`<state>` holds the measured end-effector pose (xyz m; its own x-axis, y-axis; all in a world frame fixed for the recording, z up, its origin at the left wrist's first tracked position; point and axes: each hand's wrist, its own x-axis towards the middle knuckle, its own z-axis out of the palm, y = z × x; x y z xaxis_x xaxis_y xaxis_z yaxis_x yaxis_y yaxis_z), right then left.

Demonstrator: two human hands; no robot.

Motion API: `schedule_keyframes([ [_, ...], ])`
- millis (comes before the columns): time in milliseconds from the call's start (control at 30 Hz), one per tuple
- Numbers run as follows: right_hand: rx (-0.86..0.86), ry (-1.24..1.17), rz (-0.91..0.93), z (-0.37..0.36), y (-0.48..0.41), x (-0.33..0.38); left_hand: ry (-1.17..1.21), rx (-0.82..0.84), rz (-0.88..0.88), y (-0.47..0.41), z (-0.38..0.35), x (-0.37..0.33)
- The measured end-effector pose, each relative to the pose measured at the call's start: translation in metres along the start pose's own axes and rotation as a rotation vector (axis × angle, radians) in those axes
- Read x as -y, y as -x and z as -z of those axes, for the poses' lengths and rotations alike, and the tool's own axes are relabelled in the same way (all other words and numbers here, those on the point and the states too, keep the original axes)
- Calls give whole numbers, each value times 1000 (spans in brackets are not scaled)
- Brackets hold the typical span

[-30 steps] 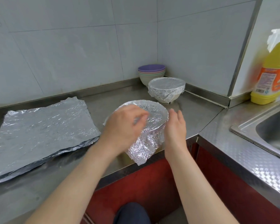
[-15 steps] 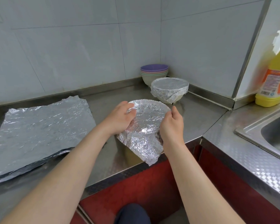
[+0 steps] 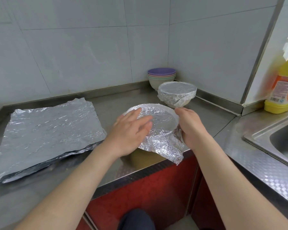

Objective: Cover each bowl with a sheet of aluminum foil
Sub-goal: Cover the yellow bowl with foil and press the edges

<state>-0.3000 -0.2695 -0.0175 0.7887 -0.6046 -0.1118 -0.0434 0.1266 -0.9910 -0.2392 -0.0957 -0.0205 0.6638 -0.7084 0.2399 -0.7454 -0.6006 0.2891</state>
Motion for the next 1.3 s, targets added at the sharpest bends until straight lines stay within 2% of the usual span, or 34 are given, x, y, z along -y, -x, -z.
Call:
schedule_keyframes([
  [233,31,10,84,-8,0,-7,-21,-35,10,0,-8,-5],
  [400,149,1,125,19,7,-7,-28,-59,54,-2,-10,-13],
  [500,201,106,217,47,26,-19,-81,-72,98,-5,-16,-21],
  [667,262,205,215,54,45,-40,-163,-129,156,-12,-22,-37],
  [1000,-106,626,439,24,49,-50,-199,-134,186,-10,-24,-43],
  [1167,-188,667,561,14,41,-68,-185,-132,167,-8,-23,-42],
  [1300,-228,580,579,8,35,-78,-156,-175,116,-5,-23,-34],
])
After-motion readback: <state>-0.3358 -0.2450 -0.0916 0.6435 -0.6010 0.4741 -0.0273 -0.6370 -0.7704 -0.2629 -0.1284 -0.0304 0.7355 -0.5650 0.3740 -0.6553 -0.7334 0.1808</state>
